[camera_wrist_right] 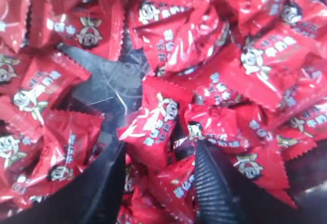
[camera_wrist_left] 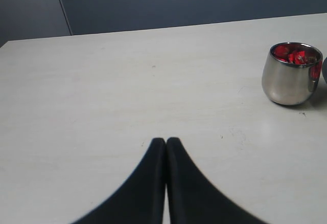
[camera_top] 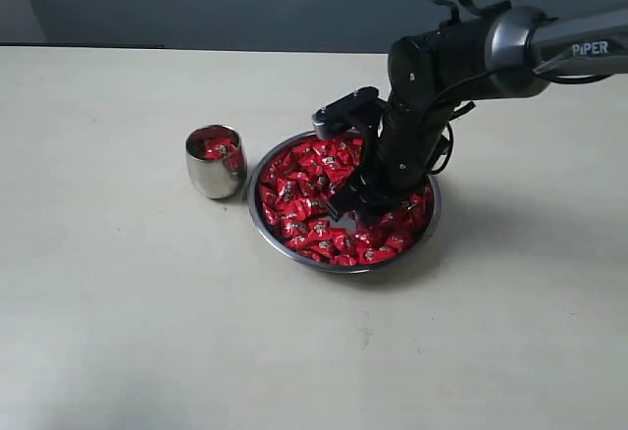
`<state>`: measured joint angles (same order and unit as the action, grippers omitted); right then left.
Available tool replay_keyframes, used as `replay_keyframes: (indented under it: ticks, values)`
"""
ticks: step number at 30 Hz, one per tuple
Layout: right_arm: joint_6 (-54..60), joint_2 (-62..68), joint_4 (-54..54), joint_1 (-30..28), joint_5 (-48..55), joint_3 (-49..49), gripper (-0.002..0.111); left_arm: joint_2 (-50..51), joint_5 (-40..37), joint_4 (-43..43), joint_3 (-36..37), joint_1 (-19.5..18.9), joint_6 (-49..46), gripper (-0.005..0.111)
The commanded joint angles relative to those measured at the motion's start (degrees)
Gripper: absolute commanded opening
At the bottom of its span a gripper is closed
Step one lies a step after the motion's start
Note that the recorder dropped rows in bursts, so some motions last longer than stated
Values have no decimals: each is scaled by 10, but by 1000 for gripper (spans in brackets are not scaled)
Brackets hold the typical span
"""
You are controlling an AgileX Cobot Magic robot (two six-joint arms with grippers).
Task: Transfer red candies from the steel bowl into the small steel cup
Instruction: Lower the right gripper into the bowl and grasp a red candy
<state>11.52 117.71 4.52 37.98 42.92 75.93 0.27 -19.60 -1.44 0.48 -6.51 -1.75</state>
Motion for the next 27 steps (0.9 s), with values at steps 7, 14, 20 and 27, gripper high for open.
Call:
replay_keyframes:
  ticks: [7, 14, 20, 27]
  values:
    - [5, 2, 48, 2, -29, -2, 43, -3, 4, -1, -5, 3, 1, 0]
    - [5, 12, 66, 2, -45, -2, 43, -3, 4, -1, -5, 3, 1, 0]
    - [5, 24, 60, 2, -57, -2, 31, -3, 4, -1, -5, 3, 1, 0]
    - [5, 15, 59, 2, -61, -2, -1, -3, 4, -1, -5, 3, 1, 0]
